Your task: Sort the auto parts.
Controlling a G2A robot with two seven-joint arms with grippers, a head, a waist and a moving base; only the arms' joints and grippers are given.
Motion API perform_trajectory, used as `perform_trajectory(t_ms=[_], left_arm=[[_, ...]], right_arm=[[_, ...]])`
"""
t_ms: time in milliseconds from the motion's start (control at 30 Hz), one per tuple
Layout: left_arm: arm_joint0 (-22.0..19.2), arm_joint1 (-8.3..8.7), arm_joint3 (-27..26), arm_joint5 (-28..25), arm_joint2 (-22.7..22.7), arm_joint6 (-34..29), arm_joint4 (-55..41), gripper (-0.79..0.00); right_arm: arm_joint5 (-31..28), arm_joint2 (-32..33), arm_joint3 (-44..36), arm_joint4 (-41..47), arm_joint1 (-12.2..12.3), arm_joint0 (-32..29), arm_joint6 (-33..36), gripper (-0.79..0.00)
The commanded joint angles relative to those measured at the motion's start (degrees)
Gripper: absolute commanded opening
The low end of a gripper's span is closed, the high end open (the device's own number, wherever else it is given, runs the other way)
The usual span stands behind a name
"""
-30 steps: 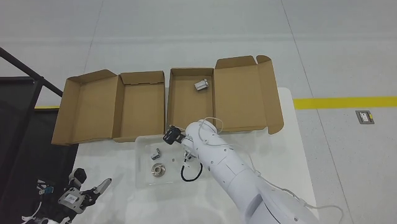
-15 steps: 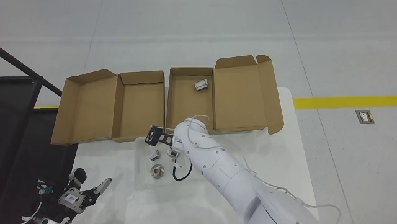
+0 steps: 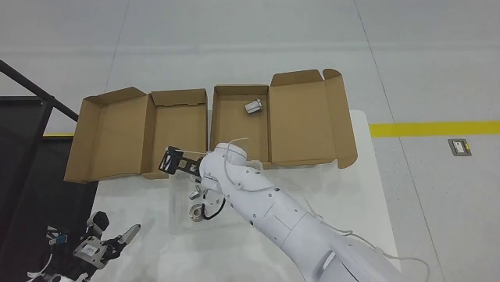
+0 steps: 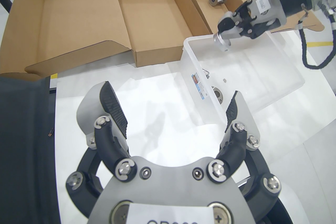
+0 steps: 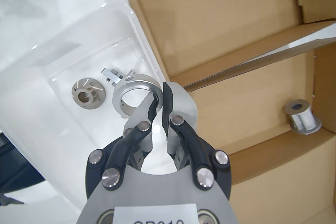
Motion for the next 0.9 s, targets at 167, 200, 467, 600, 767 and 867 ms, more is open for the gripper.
perform_trajectory(t_ms=[167, 200, 467, 600, 767, 867], left_arm=[[0.0, 0.0, 0.0, 0.0, 0.0, 0.0, 0.0, 0.0], [0.0, 0.0, 0.0, 0.0, 0.0, 0.0, 0.0, 0.0], [0.0, 0.0, 0.0, 0.0, 0.0, 0.0, 0.0, 0.0], [0.0, 0.0, 0.0, 0.0, 0.0, 0.0, 0.0, 0.0], [0.0, 0.0, 0.0, 0.0, 0.0, 0.0, 0.0, 0.0], [0.0, 0.0, 0.0, 0.0, 0.0, 0.0, 0.0, 0.0]], right_arm=[[7.2, 8.5, -8.9, -3.2, 4.7, -2.5, 1.0, -0.785], [7.7, 10.2, -10.2, -3.6, 5.6, -3.3, 2.0, -0.785], [8.1, 17.4, -11.1, -4.7, 8.6, -5.3, 6.3, -0.785], [9.6, 18.7, -6.9, -4.6, 8.7, -4.1, 7.2, -0.785], [10.7, 19.1, 0.1, -3.1, 8.1, -1.6, 5.9, -0.785], [10.6, 19.2, 3.5, -2.0, 7.7, -0.1, 4.9, -0.785]])
